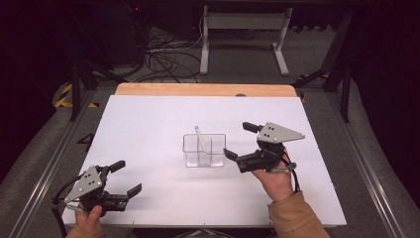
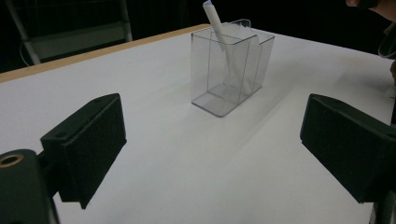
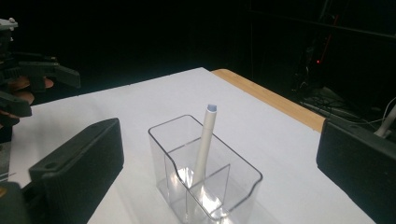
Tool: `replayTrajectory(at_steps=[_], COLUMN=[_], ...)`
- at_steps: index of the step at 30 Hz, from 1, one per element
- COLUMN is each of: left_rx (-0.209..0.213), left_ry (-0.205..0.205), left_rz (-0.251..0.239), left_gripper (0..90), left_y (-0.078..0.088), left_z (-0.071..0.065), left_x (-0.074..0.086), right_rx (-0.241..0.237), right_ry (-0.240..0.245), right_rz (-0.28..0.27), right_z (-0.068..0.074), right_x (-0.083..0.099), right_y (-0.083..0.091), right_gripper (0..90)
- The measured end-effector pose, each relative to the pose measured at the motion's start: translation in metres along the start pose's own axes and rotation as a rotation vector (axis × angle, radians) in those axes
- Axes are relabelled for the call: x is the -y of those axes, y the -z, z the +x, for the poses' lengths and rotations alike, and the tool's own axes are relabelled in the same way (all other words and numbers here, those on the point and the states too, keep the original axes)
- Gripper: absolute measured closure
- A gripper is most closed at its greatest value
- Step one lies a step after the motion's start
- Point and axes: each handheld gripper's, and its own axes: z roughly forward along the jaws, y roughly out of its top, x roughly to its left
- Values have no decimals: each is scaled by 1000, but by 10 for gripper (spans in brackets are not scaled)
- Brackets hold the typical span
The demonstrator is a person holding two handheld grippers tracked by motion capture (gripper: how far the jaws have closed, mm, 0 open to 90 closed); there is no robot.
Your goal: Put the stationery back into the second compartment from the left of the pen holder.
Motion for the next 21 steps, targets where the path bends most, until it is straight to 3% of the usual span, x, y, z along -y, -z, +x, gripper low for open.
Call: replayTrajectory(at_steps=[5,12,18,21], left_rx=[5,9,8,8], left_ry=[0,-2,-9,-12], left_rz=[0,3,3,5], left_gripper=[76,76,76,76], left_y=[0,0,0,0], left_z=[-1,-2,-3,-3], left_x=[0,-1,-2,-2], right_rx=[10,15,25,26], right_ry=[7,4,-54,-49], right_rz=[3,52,46,53], right_z=[-4,-8,-16,-19], right_x=[11,30,53,64], right_y=[15,32,46,52], right_gripper=[12,12,0,0])
